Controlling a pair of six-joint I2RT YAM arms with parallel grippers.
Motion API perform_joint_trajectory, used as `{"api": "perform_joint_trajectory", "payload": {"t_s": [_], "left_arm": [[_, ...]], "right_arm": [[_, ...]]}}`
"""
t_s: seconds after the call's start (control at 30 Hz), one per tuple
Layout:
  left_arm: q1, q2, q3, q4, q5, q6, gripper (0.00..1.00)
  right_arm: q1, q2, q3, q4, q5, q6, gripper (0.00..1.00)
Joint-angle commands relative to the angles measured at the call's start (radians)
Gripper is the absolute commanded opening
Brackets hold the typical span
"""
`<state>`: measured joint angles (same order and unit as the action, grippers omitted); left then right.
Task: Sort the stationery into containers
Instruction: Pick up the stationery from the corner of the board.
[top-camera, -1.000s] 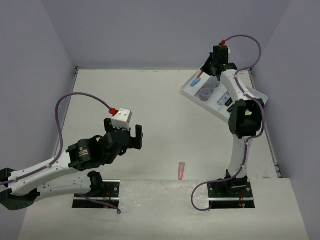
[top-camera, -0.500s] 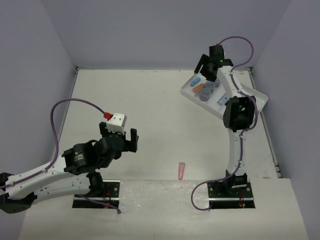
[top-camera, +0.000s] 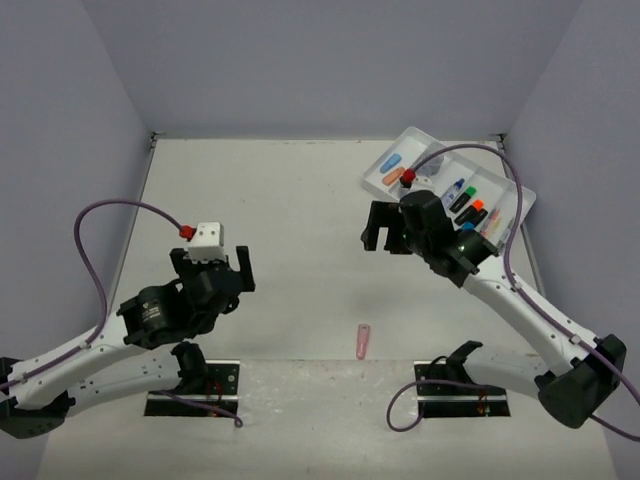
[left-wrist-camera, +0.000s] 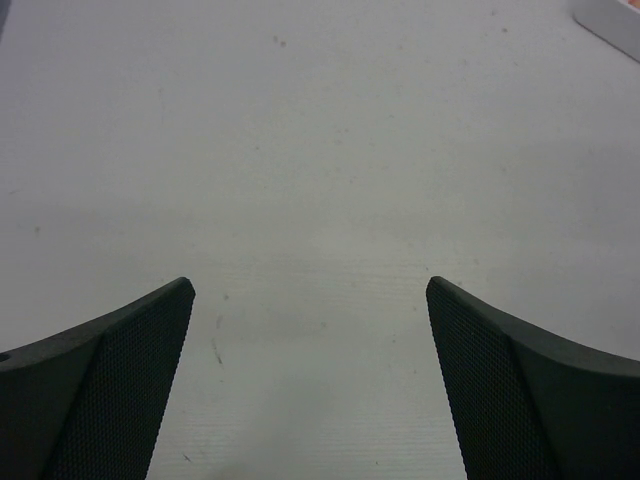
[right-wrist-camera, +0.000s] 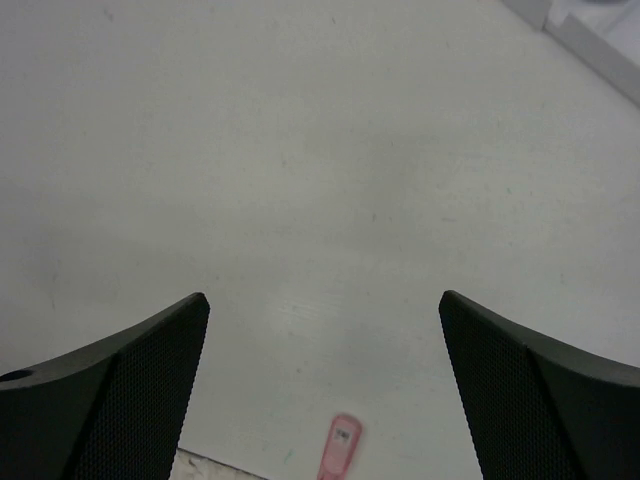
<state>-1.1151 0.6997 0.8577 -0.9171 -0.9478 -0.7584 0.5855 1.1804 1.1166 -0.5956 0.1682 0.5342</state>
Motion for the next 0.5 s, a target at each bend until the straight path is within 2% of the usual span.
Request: {"api": "perform_joint_trajectory", "payload": {"t_s": [0.0,0.17,0.47], "left_arm": [[0.185,0.003,0.012,-0.025,-0.068,-0.092,1.0],[0.321,0.01,-0.014,0.039,-0.022,-0.078,1.0],[0.347,0.13,-0.008,0.065,0.073,-0.013,1.0]], "right_arm": [[0.171,-0.071,-0.243,-0.003,0.09,0.209,0.99],[0.317,-0.064,-0.291,-0.125,0.132,0.375,0.94],[0.5,0.094,-0.323,-0.148,0.115,0.562,0.78]]}}
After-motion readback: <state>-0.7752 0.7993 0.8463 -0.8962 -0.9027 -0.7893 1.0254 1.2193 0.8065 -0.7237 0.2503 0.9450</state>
